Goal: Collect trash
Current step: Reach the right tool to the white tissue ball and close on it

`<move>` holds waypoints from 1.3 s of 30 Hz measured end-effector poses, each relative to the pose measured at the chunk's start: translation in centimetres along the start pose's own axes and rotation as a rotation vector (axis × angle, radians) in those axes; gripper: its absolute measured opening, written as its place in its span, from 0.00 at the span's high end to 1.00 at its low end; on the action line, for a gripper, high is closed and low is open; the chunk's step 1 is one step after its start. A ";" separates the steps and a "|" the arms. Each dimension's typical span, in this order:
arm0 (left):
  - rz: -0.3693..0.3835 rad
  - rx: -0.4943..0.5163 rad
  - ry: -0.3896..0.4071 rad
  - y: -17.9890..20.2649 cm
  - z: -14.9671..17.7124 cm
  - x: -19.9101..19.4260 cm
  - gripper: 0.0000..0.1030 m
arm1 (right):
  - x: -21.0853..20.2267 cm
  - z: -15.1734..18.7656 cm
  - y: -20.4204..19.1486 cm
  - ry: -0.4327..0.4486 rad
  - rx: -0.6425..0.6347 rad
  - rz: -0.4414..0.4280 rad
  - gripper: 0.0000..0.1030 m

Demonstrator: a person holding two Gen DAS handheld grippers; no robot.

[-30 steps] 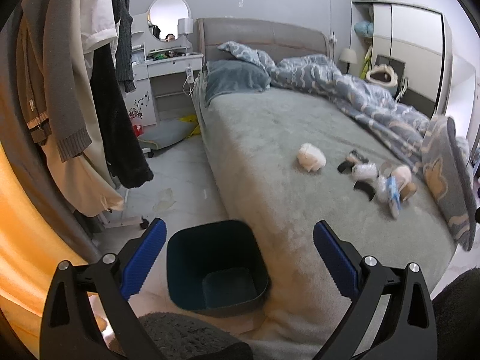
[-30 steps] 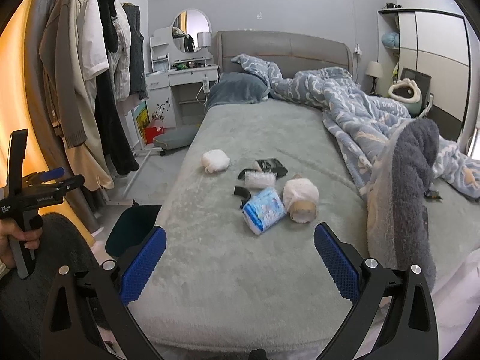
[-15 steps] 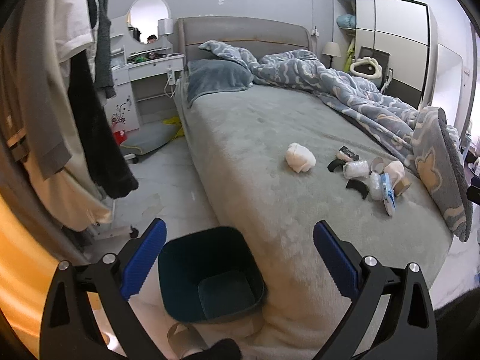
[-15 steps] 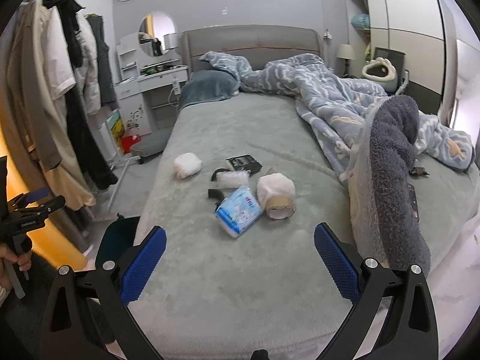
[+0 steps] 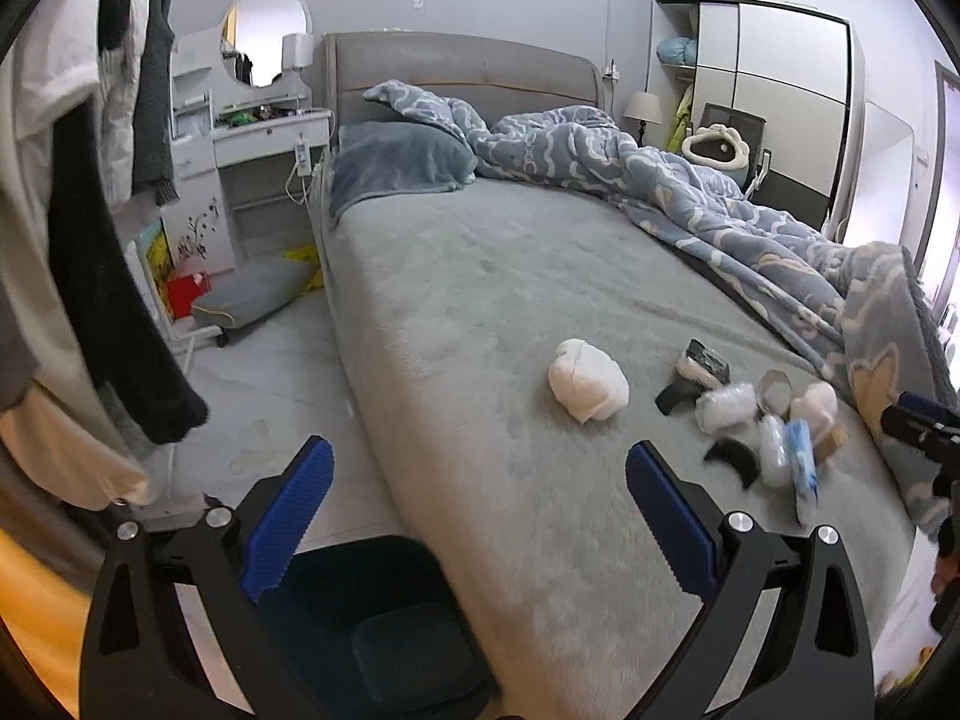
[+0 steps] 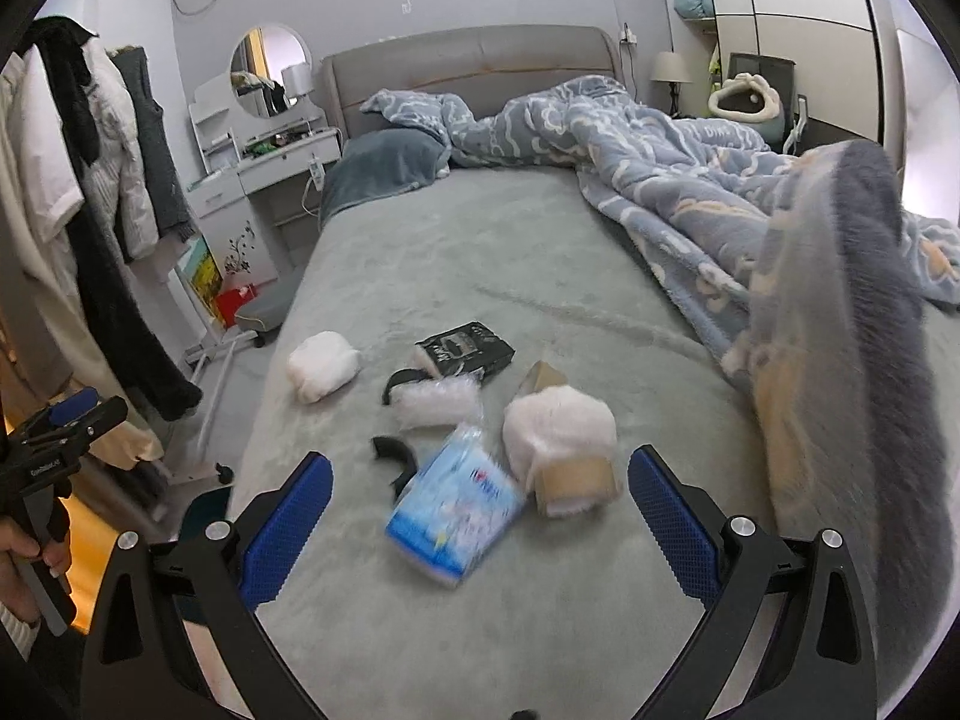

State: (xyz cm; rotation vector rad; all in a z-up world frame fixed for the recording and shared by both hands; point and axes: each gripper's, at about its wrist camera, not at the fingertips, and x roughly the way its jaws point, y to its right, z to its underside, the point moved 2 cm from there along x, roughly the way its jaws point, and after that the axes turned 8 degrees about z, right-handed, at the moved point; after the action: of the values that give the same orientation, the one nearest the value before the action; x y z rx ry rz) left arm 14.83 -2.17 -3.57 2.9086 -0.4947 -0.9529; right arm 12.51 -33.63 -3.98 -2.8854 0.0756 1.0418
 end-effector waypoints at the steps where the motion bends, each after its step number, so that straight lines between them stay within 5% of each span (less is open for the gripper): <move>1: 0.005 -0.007 -0.003 0.0 -0.1 0.7 0.03 | 0.6 -0.1 -0.1 -0.006 -0.010 0.002 0.03; 9: 0.055 -0.039 -0.025 0.4 -1.6 6.2 0.04 | 6.1 -1.0 1.4 -0.081 -0.095 0.093 0.22; 17: 0.114 0.087 -0.056 2.6 -3.3 10.2 0.03 | 8.6 -1.6 2.8 -0.211 -0.057 0.012 0.25; 22: 0.160 0.082 -0.103 3.5 -3.9 11.4 0.03 | 9.2 -1.0 2.8 -0.267 -0.075 0.024 0.39; 27: 0.125 0.152 -0.172 4.7 -3.3 12.7 0.03 | 8.4 -1.2 4.0 -0.237 -0.064 0.013 0.52; 39: 0.133 0.166 -0.196 5.2 -2.7 15.5 0.04 | 8.0 -4.1 5.8 -0.125 0.141 -0.177 0.52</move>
State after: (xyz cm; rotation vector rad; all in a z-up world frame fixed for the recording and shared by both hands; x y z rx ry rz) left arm 26.68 -12.11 -9.53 2.8910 -0.8052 -1.2395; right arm 20.83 -39.97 -6.27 -2.6398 -0.1067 1.1309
